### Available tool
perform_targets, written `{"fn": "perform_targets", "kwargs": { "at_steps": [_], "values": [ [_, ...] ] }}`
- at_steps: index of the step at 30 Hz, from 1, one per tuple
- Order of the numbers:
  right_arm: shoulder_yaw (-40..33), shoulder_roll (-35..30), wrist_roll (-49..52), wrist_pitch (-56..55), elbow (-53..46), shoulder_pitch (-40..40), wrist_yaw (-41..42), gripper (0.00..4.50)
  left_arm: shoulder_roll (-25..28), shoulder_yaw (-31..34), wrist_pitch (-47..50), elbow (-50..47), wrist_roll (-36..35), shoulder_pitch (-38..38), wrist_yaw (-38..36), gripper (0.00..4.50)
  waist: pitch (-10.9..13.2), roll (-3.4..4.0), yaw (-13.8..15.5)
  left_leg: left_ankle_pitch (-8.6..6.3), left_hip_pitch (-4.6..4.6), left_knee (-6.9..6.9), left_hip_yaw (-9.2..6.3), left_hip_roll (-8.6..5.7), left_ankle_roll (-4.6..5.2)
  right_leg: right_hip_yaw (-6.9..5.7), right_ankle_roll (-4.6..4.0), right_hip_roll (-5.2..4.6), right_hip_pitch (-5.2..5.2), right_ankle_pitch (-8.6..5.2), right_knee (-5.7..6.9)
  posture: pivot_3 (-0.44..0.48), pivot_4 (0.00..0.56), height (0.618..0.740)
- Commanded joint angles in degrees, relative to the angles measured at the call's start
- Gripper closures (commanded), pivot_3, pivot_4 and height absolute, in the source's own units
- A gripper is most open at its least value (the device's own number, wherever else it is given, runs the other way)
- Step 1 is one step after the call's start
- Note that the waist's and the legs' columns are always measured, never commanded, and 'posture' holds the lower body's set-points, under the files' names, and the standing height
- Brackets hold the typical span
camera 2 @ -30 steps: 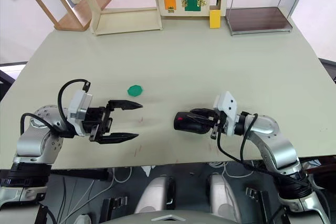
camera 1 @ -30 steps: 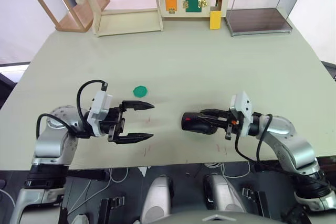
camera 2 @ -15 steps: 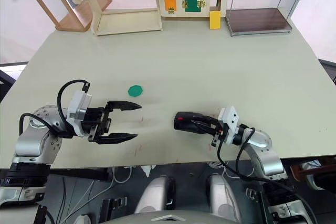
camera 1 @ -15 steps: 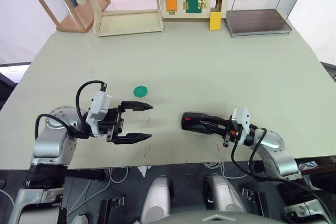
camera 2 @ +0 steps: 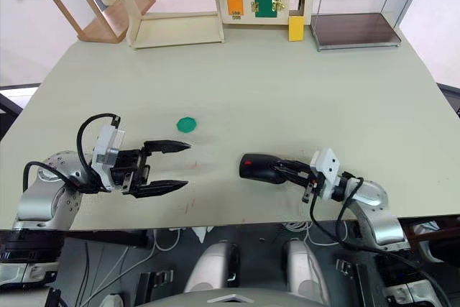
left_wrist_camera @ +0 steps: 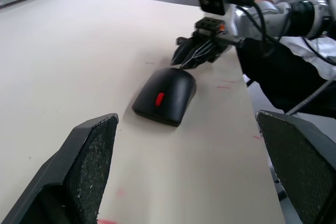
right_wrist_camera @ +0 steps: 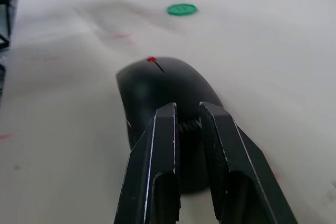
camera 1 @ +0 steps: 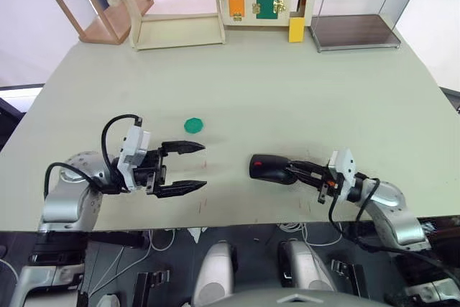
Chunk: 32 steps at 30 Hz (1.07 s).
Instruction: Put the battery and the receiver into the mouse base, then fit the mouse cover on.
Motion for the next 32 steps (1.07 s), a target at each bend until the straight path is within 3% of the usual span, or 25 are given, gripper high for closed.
{"fn": "perform_targets", "kwargs": {
  "at_steps": [1, 10, 17, 20, 25, 32],
  "values": [
    [-5.0, -2.7, 2.4, 1.0, -4.6, 3.1, -0.9, 3.79, 0.0, 3.2, 1.7, -2.2, 0.3, 2.8, 5.3, 0.00, 0.0, 0.01, 0.0, 0.00, -0.01, 0.00, 0.00, 0.00, 0.00, 0.00, 0.00, -0.01, -0.01, 0.00, 0.00, 0.000, 0.150, 0.740],
    [-15.0, -7.8, 4.1, 0.2, -2.7, 12.7, -0.6, 3.79, -2.5, 7.0, 2.7, -2.8, 6.0, 11.0, 20.4, 0.00, 0.0, 0.01, 0.1, 0.00, 0.01, 0.01, 0.03, -0.02, 0.00, 0.01, -0.03, -0.04, -0.01, -0.05, -0.01, 0.000, 0.150, 0.740],
    [-20.6, -9.7, 6.4, -0.6, 1.9, 15.2, 1.7, 3.79, -3.9, 9.1, 0.5, -3.6, 8.1, 14.5, 26.2, 0.00, 0.0, 0.00, 0.1, 0.00, 0.01, 0.01, 0.10, -0.04, 0.00, 0.07, -0.02, -0.08, -0.01, -0.06, -0.03, 0.000, 0.150, 0.740],
    [-22.4, -9.8, 8.4, -1.5, 2.8, 14.8, 3.8, 2.55, -3.9, 10.4, -1.1, -3.3, 9.1, 16.6, 26.9, 0.00, 0.0, 0.00, 0.0, 0.00, 0.03, 0.00, 0.12, -0.03, 0.00, 0.09, -0.04, -0.07, -0.01, -0.06, -0.03, 0.000, 0.150, 0.740],
    [-24.6, -10.7, 9.6, -4.0, 7.6, 13.9, 7.9, 0.05, -3.4, 11.8, -3.8, -2.0, 11.3, 19.7, 27.5, 0.00, 0.0, -0.01, 0.0, 0.00, 0.03, -0.01, 0.16, -0.04, 0.00, 0.13, -0.05, -0.07, -0.02, -0.06, -0.04, 0.000, 0.150, 0.740],
    [-25.9, -11.0, 9.9, -5.2, 12.1, 13.0, 10.8, 0.05, -4.7, 12.4, -5.1, -2.6, 11.5, 21.4, 28.3, 0.00, 0.0, 0.00, 0.2, 0.00, 0.05, -0.01, 0.20, -0.06, 0.00, 0.15, -0.04, -0.11, -0.01, -0.07, -0.05, 0.000, 0.150, 0.740]
  ]
}}
